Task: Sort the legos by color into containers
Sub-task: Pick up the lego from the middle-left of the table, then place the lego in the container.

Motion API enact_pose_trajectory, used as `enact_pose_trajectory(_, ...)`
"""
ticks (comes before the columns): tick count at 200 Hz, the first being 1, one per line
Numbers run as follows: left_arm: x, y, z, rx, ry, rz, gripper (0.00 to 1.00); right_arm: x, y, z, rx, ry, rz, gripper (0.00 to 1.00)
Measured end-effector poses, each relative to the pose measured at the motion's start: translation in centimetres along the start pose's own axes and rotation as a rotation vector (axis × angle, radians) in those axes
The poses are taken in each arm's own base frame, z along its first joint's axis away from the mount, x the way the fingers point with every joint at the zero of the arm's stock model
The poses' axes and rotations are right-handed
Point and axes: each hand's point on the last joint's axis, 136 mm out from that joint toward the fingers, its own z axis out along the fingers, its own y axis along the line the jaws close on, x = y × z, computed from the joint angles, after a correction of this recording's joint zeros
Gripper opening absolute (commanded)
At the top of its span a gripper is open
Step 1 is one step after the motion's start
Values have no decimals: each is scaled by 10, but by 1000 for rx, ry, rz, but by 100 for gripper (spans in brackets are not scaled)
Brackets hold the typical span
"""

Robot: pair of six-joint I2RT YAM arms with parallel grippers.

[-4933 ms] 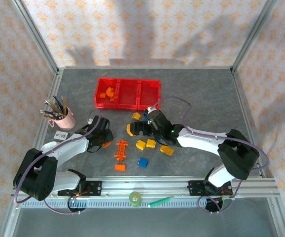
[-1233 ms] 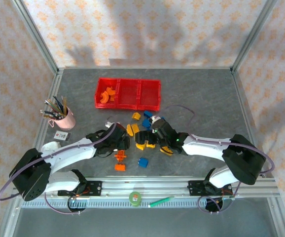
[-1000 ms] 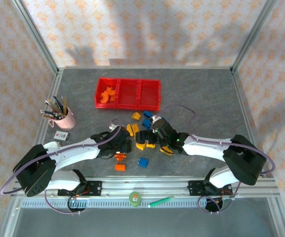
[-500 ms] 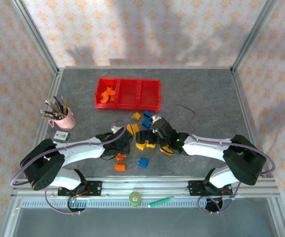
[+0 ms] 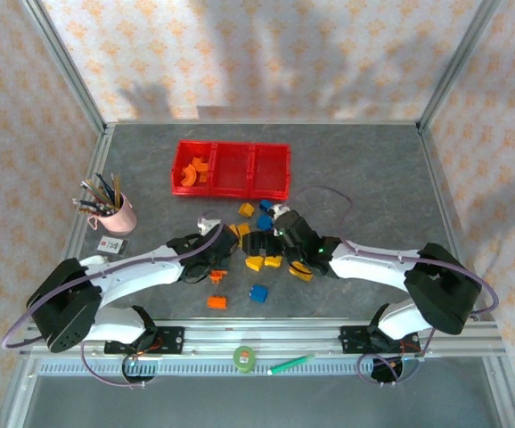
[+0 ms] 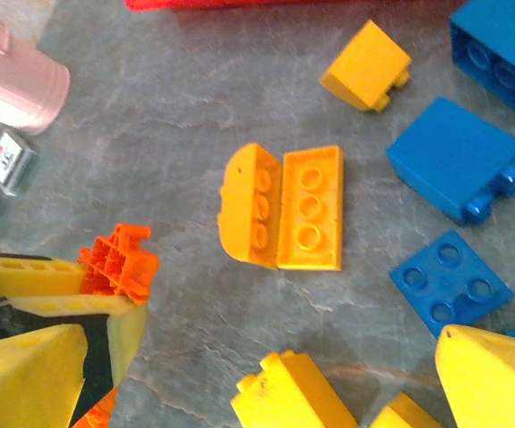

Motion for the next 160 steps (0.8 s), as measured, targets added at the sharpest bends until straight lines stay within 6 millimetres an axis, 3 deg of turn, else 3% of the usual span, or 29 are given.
enact_pose_trajectory(35,-69,11,-25,-22,-149,-93,31,-29,23,-3,-45,-56,0,100)
enact_pose_trajectory(60,-123,34,-39,-68,-245,-163,30,-52,36,0,-66,-93,15,100)
enact_pose_trajectory(81,-166,56,-39,-122,-295,-214,30,-75,34,3,-59,-126,47,100)
enact_pose_trajectory(112,-214,83,-14,-196,-306,-248,30,-91,15,7,-27,-150,84,100)
enact_pose_trajectory(160,-267,98,49,-246,-258,-234,30,-101,5,11,-1,-152,89,100)
